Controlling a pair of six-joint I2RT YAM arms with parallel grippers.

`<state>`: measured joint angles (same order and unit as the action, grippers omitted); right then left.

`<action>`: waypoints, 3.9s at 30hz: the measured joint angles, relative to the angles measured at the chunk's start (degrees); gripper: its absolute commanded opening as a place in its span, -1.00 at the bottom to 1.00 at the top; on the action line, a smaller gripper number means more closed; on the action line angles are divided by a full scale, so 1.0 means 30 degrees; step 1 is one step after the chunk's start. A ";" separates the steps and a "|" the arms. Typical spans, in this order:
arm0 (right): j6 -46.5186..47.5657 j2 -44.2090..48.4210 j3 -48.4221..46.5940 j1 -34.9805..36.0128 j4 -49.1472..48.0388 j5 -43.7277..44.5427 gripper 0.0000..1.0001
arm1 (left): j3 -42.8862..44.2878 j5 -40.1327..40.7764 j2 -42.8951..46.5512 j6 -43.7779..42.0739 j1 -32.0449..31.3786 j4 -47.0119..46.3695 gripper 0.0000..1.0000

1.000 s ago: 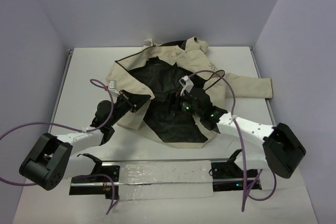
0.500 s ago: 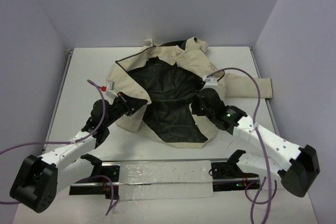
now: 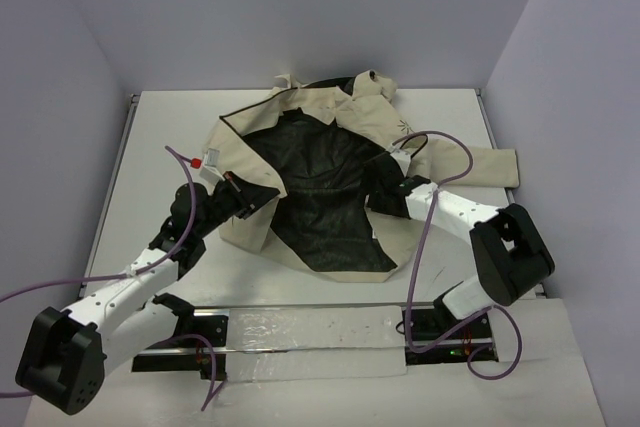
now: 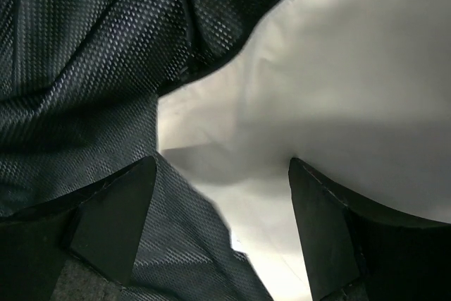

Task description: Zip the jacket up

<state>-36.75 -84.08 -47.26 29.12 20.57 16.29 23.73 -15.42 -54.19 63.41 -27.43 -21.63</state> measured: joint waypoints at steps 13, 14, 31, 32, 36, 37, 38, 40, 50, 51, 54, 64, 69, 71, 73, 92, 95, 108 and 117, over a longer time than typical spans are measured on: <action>-0.1575 -0.1274 0.0033 0.0116 -0.1555 0.0694 -1.00 | 0.0057 -0.0174 -0.0243 -0.0223 0.0018 0.0046 -1.00; -0.1533 -0.1136 0.0077 0.0131 -0.1563 0.0774 -1.00 | 0.0057 -0.0182 -0.0251 -0.0223 0.0018 0.0046 -1.00; 0.2959 0.3873 0.0086 0.3827 -0.1200 -0.1710 -1.00 | 0.0991 0.0141 -0.0111 -0.0852 0.0092 0.1502 -1.00; 0.3297 0.4104 0.0080 0.4396 -0.0959 -0.2001 -1.00 | 0.1089 0.0162 -0.0072 -0.0901 0.0114 0.1616 -1.00; 0.3970 0.4412 0.0161 0.6084 0.0603 -0.3017 -1.00 | 0.1382 0.0207 0.0010 -0.1126 0.0259 0.2077 -1.00; 0.3995 0.4395 0.0280 0.6340 0.1016 -0.3238 -1.00 | 0.1408 0.0212 0.0043 -0.1188 0.0292 0.2171 -1.00; 0.3978 0.4361 0.0433 0.6493 0.1376 -0.3375 -1.00 | 0.1420 0.0212 0.0082 -0.1232 0.0309 0.2252 -1.00; 0.3840 0.4164 0.0925 0.6619 0.1876 -0.3444 -1.00 | 0.1427 0.0212 0.0197 -0.1299 0.0309 0.2408 -1.00; 0.3268 0.1610 0.1111 0.6747 0.3321 -0.3699 -0.03 | 0.1427 0.0207 0.0420 -0.1309 0.0338 0.2588 -1.00; 0.3253 0.1625 0.0925 0.6747 0.3532 -0.3661 -0.03 | 0.1427 0.0204 0.0420 -0.1309 0.0338 0.2588 -1.00; 0.3259 0.1830 0.0191 0.6832 0.4011 -0.3470 -0.03 | 0.1427 0.0204 0.0401 -0.1312 0.0338 0.2588 -1.00; 0.3617 0.2648 -0.2311 0.7264 0.4593 -0.3362 -0.05 | 0.1427 0.0212 0.0398 -0.1316 0.0338 0.2588 -1.00; 0.4233 0.0062 -0.4151 0.7280 0.4159 -0.2993 -0.05 | 0.1427 0.0217 0.0416 -0.1316 0.0338 0.2606 -1.00; 0.4420 -0.1225 -0.4742 0.7194 0.3846 -0.2844 -0.05 | 0.1427 0.0219 0.0458 -0.1320 0.0342 0.2650 -1.00; 0.4558 -0.2248 -0.5013 0.7100 0.3442 -0.2817 -0.05 | 0.1427 0.0225 0.0540 -0.1323 0.0339 0.2738 -1.00; 0.4259 -0.4897 -0.4686 0.5266 -0.0001 -0.3314 -0.12 | 0.1427 0.0241 0.0610 -0.1374 0.0338 0.2902 -1.00; 0.4105 -0.5301 -0.4617 0.5206 -0.0344 -0.3291 -0.10 | 0.1427 0.0237 0.0552 -0.1382 0.0338 0.2919 -1.00; 0.3695 -0.5790 -0.4033 0.5187 -0.1194 -0.2716 -0.07 | 0.1427 0.0234 0.0388 -0.1374 0.0345 0.3011 -1.00; 0.3567 -0.5563 -0.3645 0.5218 -0.1322 -0.2183 -0.14 | 0.1427 0.0237 0.0227 -0.1378 0.0338 0.3001 -1.00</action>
<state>-26.04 -100.77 -58.19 44.78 16.60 9.74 28.01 -14.71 -53.51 59.27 -26.41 -12.63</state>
